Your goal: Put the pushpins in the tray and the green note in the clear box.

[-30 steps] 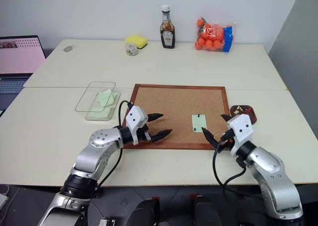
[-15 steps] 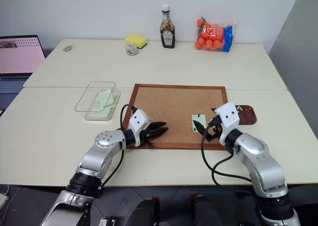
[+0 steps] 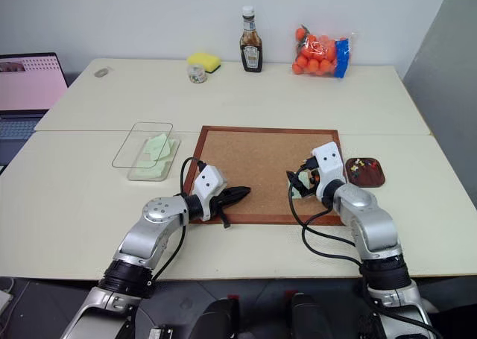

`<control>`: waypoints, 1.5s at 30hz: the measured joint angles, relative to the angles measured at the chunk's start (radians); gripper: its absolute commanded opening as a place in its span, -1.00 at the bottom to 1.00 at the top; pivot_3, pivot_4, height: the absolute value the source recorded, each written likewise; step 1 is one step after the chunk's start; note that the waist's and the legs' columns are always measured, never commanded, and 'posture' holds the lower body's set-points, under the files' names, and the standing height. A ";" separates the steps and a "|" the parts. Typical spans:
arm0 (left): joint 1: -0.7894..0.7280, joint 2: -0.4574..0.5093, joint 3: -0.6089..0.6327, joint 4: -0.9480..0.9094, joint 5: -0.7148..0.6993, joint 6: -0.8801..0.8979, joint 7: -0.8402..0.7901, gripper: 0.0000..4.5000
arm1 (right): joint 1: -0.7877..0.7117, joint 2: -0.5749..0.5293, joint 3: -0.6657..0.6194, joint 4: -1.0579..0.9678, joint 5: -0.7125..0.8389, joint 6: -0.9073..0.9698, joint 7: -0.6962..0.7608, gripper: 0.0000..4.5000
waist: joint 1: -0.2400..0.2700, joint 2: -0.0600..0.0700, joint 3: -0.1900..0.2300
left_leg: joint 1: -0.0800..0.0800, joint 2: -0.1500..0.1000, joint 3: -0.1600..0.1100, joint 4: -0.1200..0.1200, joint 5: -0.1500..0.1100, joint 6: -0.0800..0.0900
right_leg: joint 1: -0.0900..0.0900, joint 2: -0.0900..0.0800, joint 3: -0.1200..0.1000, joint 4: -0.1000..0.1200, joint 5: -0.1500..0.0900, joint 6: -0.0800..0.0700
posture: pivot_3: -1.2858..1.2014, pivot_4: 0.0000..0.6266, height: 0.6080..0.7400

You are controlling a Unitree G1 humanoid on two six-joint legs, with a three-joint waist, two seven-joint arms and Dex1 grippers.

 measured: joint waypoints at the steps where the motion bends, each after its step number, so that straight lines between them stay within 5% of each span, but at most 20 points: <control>1: 0.001 -0.001 0.000 -0.002 0.000 0.000 0.002 -1.00 | 0.000 0.000 0.000 0.006 -0.006 0.000 0.000 0.83 | 0.000 0.000 0.000 | 0.000 0.000 0.000 0.000 0.000 0.000 | 0.000 0.000 0.000 0.000 0.000 0.000 | 0.03 -0.52 1.00; 21: 0.010 -0.010 0.000 -0.014 0.004 0.000 0.008 -1.00 | -0.032 0.020 0.036 0.097 -0.058 -0.060 0.029 -1.00 | -0.001 0.000 0.000 | 0.000 0.000 0.000 0.000 0.000 0.000 | 0.000 0.000 0.000 0.000 0.000 0.000 | 0.03 -0.52 1.00; 45: 0.017 -0.003 0.001 -0.023 0.025 -0.014 0.023 -1.00 | -0.034 0.043 0.011 0.067 -0.048 -0.067 0.030 -1.00 | -0.003 0.000 0.000 | 0.000 0.000 0.000 0.000 0.000 0.000 | 0.000 0.000 0.000 0.000 0.000 0.000 | 0.03 -0.52 1.00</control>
